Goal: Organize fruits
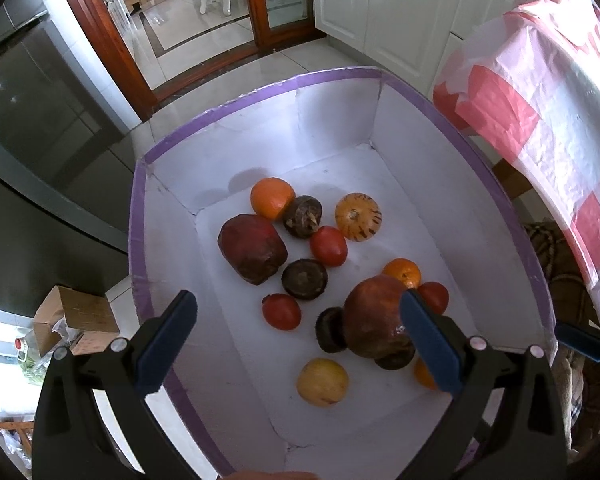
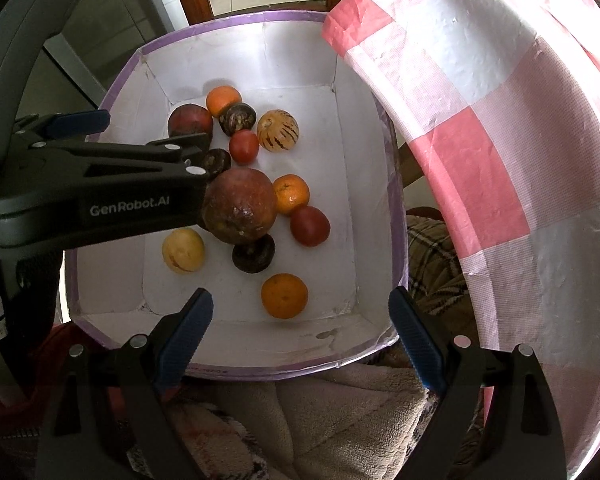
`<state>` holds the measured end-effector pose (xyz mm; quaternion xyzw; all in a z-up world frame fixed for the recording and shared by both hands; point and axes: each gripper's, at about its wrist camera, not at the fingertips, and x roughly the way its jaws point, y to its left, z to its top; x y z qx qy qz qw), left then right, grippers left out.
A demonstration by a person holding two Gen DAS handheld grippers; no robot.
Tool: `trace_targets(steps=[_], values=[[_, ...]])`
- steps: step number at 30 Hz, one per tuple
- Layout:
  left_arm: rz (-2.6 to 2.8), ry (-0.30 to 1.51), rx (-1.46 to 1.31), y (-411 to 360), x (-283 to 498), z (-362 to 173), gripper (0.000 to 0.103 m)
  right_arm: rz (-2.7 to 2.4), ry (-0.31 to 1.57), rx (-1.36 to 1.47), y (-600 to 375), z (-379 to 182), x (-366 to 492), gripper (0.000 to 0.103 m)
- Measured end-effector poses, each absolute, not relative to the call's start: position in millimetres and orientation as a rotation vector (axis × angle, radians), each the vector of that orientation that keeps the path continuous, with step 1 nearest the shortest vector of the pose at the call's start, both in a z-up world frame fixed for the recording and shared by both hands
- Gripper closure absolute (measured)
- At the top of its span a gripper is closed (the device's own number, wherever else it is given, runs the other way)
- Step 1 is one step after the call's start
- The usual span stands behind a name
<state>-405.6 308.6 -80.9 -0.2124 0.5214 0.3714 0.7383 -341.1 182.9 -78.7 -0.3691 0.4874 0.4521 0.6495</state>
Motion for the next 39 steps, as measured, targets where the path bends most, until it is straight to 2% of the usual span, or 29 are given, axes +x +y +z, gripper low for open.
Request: trace_targets(steps=[39], values=[[0.787, 1.171, -0.472, 314.3, -404.3, -88.7, 0.001, 1.029, 1.123, -0.851, 180.2, -84.9, -342.1, 0.016]])
